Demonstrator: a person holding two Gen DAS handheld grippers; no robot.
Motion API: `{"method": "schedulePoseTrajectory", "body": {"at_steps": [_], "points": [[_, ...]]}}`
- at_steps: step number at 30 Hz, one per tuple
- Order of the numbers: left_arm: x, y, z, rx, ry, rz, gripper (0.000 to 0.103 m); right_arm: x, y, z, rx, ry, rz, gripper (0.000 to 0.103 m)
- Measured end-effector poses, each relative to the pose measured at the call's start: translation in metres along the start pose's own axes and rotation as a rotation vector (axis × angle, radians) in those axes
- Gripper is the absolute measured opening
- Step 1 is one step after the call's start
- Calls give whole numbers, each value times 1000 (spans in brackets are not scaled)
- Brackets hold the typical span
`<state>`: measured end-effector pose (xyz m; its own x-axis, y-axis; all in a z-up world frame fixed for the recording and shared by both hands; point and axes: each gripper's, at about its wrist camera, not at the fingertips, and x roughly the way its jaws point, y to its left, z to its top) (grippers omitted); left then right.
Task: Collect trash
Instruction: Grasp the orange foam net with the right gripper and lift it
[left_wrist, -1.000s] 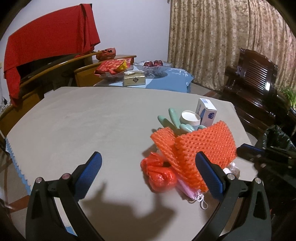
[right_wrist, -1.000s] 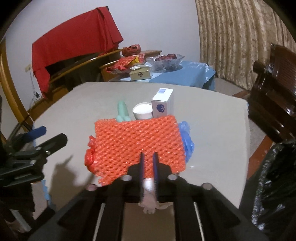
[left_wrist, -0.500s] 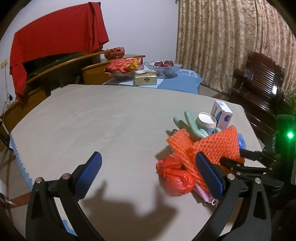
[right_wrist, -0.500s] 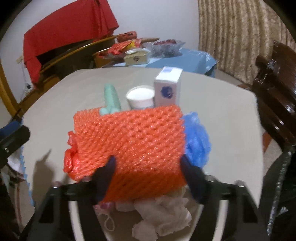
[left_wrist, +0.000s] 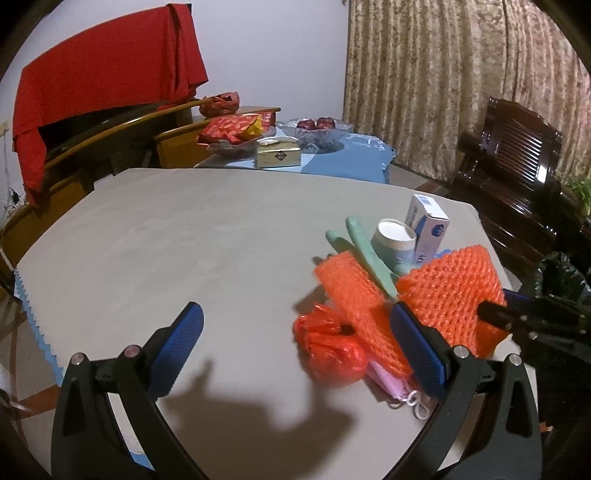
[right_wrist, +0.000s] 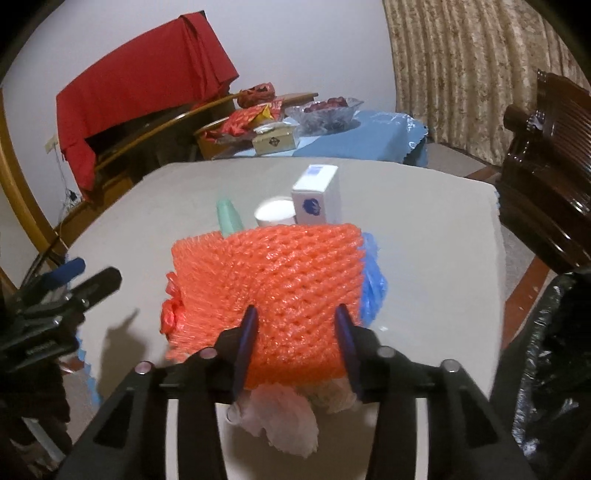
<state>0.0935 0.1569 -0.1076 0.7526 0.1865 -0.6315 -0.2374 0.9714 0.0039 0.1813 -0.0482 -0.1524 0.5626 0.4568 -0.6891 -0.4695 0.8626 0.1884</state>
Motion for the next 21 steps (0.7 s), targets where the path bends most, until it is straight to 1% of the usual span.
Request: {"method": "schedulePoseTrajectory", "body": {"at_steps": [1, 3, 4, 5, 6, 7, 8, 9, 10, 12, 15, 16, 17, 18, 19, 20, 21], "points": [[0, -3, -1, 3, 4, -6, 98, 3, -1, -2, -2, 16, -8, 55], [-1, -7, -2, 10, 5, -8, 98, 5, -3, -6, 3, 26, -11, 56], [-2, -8, -2, 13, 5, -9, 98, 7, -2, -7, -1, 30, -10, 55], [-2, -9, -2, 14, 7, -9, 98, 8, -2, -8, -9, 36, -5, 49], [-2, -9, -3, 13, 8, -9, 98, 10, 0, -8, -22, 47, 10, 32], [-2, -9, -3, 13, 6, -7, 98, 10, 0, -9, -25, 50, 17, 26], [-2, -9, -3, 13, 6, -6, 98, 9, -1, -9, -21, 45, 22, 25], [-2, -8, -2, 13, 6, -5, 98, 6, -2, -9, -15, 37, 29, 19], [-2, -8, -2, 13, 4, -3, 98, 3, -3, -8, -12, 31, 36, 15], [-2, -9, -2, 10, 5, -2, 98, -5, -5, -6, -12, 15, 45, 0], [-1, -10, -3, 11, 6, -5, 98, -13, -5, -4, -25, 6, 60, 0], [-1, -11, -3, 13, 8, -7, 98, -13, -5, -4, -26, 11, 59, 6], [-1, -13, -4, 14, 10, -10, 98, -13, -4, -5, -22, 13, 48, 16], [-1, -14, -5, 15, 11, -12, 98, -11, -5, -5, -10, 17, 45, 46], [-2, -15, -5, 19, 10, -14, 98, -9, -4, -6, -1, 16, 45, 68], [-2, -16, -5, 20, 9, -14, 98, -7, -3, -6, 4, 13, 37, 70], [-2, -16, -6, 21, 9, -15, 98, -5, -2, -7, 1, 16, 37, 70]]}}
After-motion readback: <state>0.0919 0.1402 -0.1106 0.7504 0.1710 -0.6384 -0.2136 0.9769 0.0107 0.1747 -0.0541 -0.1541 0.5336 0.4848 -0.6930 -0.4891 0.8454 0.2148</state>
